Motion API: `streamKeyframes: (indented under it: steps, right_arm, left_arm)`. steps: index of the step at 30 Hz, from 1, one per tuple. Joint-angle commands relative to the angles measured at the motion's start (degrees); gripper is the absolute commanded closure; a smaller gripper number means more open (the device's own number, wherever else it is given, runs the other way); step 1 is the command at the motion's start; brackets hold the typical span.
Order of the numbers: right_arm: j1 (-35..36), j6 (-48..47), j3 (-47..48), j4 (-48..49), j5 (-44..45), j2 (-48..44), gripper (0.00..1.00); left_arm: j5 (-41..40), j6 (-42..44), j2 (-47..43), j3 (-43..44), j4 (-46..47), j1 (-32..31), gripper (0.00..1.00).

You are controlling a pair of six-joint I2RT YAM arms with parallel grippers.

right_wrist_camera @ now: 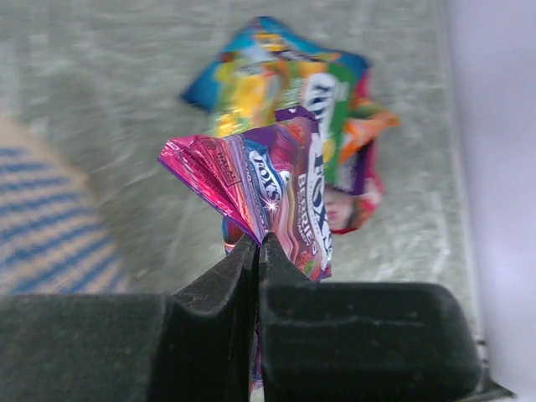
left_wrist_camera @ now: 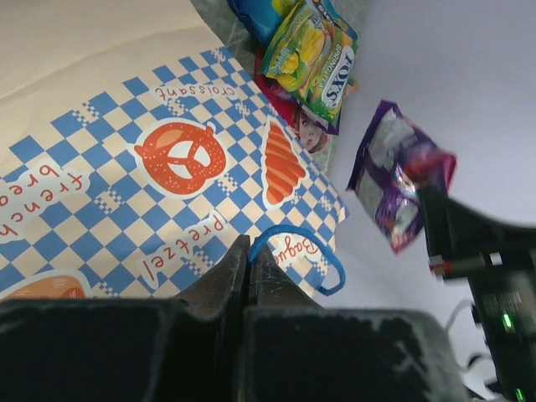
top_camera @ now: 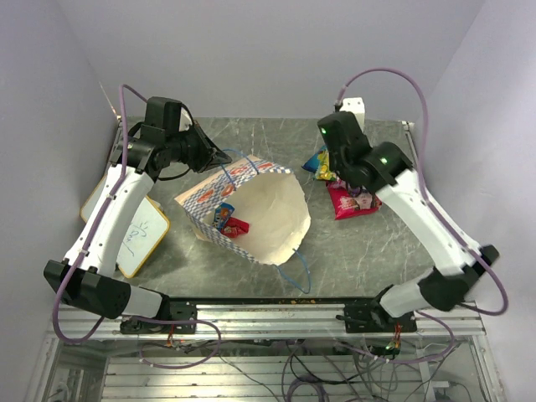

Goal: Take the snacks out of the paper bag
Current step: Place the snack at the center of the board.

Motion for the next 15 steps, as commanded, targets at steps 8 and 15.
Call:
streamKeyframes:
  steps: [8,15]
  right_arm:
    - [-16.67,-21.48,0.62,19.88,11.55,13.46,1.00]
    - [-17.59,-21.29,-1.62,26.20,5.78,22.10,1.00]
  left_arm:
    - [8.04,0.51,-0.39,0.57,4.10,0.73,0.93]
    - [18.40,0.08,-0.34,-2.34,11.79,0.21,0.93]
